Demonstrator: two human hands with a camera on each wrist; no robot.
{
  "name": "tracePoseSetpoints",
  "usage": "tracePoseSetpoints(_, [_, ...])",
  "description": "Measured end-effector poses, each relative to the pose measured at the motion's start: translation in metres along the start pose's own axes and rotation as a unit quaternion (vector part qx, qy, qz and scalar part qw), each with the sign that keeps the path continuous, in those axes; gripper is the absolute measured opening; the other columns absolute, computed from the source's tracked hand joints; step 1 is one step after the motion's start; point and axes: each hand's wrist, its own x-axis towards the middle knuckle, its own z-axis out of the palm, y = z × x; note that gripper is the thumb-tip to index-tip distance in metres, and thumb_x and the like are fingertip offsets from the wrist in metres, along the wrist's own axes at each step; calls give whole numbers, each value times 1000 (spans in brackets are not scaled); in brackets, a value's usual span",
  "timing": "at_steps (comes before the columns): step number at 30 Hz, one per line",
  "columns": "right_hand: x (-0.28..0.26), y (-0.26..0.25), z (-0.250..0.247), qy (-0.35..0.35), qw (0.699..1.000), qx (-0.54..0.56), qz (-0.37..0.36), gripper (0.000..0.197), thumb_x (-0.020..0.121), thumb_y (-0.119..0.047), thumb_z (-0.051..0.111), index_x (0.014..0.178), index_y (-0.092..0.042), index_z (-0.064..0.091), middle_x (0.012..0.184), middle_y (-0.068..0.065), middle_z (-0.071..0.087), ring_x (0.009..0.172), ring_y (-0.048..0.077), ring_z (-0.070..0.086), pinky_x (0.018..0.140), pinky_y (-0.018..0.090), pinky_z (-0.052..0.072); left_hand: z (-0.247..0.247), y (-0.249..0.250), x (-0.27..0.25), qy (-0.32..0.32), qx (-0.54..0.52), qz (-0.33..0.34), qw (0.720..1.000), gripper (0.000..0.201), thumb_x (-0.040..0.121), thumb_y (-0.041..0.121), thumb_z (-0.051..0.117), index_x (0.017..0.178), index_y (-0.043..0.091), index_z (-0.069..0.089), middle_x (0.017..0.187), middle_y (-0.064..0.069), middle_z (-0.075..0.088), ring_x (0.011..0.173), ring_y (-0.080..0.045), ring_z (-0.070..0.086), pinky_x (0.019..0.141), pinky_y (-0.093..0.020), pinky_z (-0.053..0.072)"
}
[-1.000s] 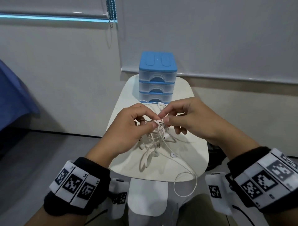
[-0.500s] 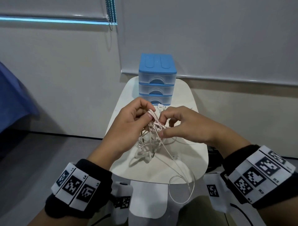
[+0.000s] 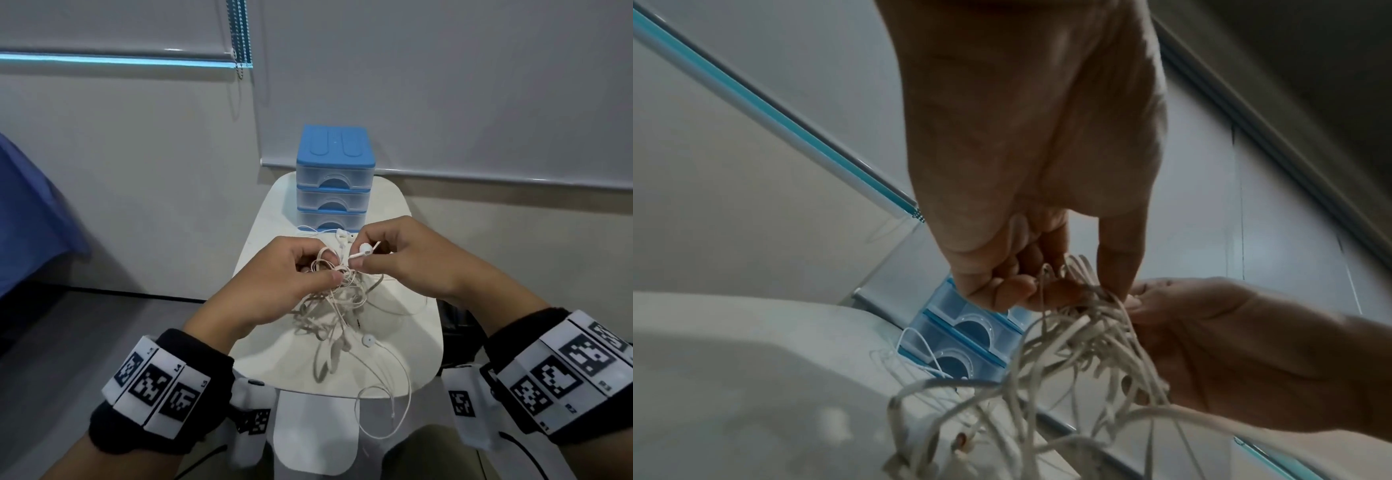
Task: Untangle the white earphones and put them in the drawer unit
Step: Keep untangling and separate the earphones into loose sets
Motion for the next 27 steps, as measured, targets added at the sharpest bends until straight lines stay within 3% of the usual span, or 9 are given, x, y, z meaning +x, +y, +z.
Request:
tracePoseSetpoints(3, [0,0,-2,39,999,26,0,6,92,-11,73,86,-9,71,68,-12,63,65,11,50,65,30,39,-1,-2,1,2,-20,-13,1000,19,89,12,79,100,0,71,95,-27,69,82,-18,60,81,-33,47])
tracePoseSetpoints(6, [-1,-1,-1,70,997,34,-2,7,89,-6,72,90,-13,72,75,-6,65,66,10,56,64,28,42,1,0,0,6,-38,-19,999,11,92,0,72,98,-7,67,86,-10,71,74,-11,61,67,-15,46])
tracePoseSetpoints(8, [-2,-2,0,93,995,32,-22,16,87,-4,72,93,-19,69,78,-2,65,67,13,56,65,30,44,1,2,0,13,-44,-22,999,3,92,0,71,93,1,68,80,-1,72,68,-8,58,62,-14,43])
tracePoseSetpoints(10, [-6,-3,3,97,994,11,-52,19,83,-4,74,89,-21,66,70,-2,59,62,13,51,63,32,43,1,3,1,28,-44,-27,998,8,93,2,70,93,10,67,75,3,70,64,-9,55,63,-20,40])
tracePoseSetpoints(15, [-17,1,18,60,995,-52,-67,12,84,-24,84,83,-24,72,55,-10,47,52,7,42,56,21,36,6,1,4,46,-84,-46,994,7,98,4,63,95,10,65,79,-13,66,64,-16,56,66,-31,37])
tracePoseSetpoints(22, [-14,5,23,64,995,-61,-56,14,90,-38,75,104,-38,78,76,-7,64,66,6,53,69,25,46,6,1,8,55,-117,-53,990,7,105,7,53,102,12,58,85,-13,71,65,-18,60,63,-30,39])
tracePoseSetpoints(24, [-12,5,22,61,994,-74,-42,9,92,-41,73,96,-34,77,74,-7,63,67,7,52,67,25,43,6,2,7,50,-122,-54,990,9,107,7,49,106,12,56,87,-14,72,65,-19,61,63,-30,39])
tracePoseSetpoints(27, [-14,6,18,34,994,-90,-47,17,91,-41,73,83,-27,72,78,-3,63,72,13,52,71,32,46,3,2,6,47,-137,-55,988,11,108,7,45,108,12,55,89,-18,71,65,-20,60,63,-30,38])
